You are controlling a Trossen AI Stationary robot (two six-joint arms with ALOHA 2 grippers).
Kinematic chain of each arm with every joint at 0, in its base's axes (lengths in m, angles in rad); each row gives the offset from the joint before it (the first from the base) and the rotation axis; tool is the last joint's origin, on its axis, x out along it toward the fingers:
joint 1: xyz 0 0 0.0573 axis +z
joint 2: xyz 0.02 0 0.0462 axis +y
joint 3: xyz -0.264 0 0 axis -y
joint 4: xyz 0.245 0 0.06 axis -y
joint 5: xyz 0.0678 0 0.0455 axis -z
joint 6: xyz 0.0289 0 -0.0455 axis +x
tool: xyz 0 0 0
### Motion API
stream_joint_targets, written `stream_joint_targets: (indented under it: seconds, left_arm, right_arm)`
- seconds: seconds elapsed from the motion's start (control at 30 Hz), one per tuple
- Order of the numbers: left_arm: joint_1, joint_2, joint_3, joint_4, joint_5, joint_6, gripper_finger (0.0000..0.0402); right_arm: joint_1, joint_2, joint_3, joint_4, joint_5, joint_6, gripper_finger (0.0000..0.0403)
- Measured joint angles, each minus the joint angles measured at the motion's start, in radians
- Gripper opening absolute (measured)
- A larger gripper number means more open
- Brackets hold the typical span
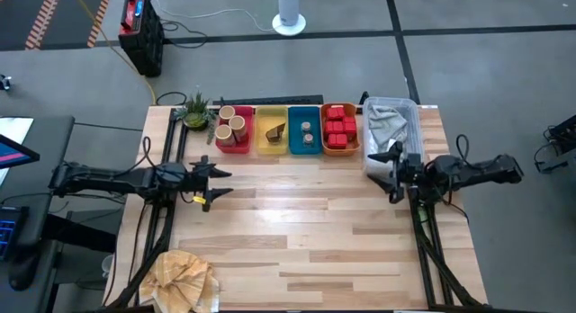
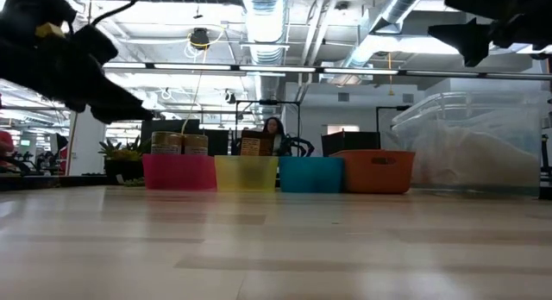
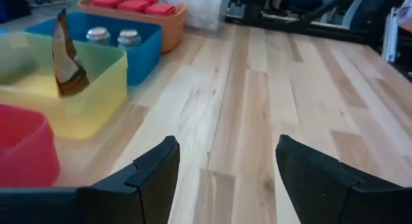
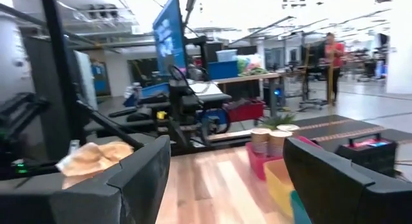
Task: Sort spices by type
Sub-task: Return to Home Position
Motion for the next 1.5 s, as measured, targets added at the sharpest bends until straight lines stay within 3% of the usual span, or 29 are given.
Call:
stream_joint_targets:
  seconds: [0.13,0.3,0.47,0.8,1.03,1.17,1.5]
  left_arm:
    - [0.0,0.001,-0.04,0.031,-0.002,0.001,0.0245]
    - [0.0,-0.009,-0.045,0.02,-0.001,0.001,0.0245]
    - [0.0,-0.06,-0.046,0.007,0.012,0.001,0.0245]
    - [0.0,-0.184,-0.048,-0.04,0.028,0.036,0.0245]
    - [-0.001,-0.189,-0.049,-0.053,0.077,0.103,0.0245]
    - [-0.001,-0.189,-0.049,-0.055,0.09,0.135,0.0245]
    - [-0.001,-0.189,-0.05,-0.019,0.086,0.142,0.0245]
  right_arm:
    - [0.028,-0.001,0.0,-0.012,0.017,-0.016,0.0327]
    - [0.031,-0.047,0.0,-0.097,0.142,-0.013,0.0327]
    - [0.054,-0.137,0.0,-0.106,0.138,-0.017,0.0327]
    - [0.11,-0.134,0.005,-0.133,0.14,0.054,0.0327]
    - [0.124,-0.134,0.005,-0.155,0.139,0.15,0.0327]
    - [0.124,-0.128,-0.028,-0.142,0.136,0.294,0.0327]
    - [0.179,-0.132,-0.093,-0.136,0.079,0.358,0.0327]
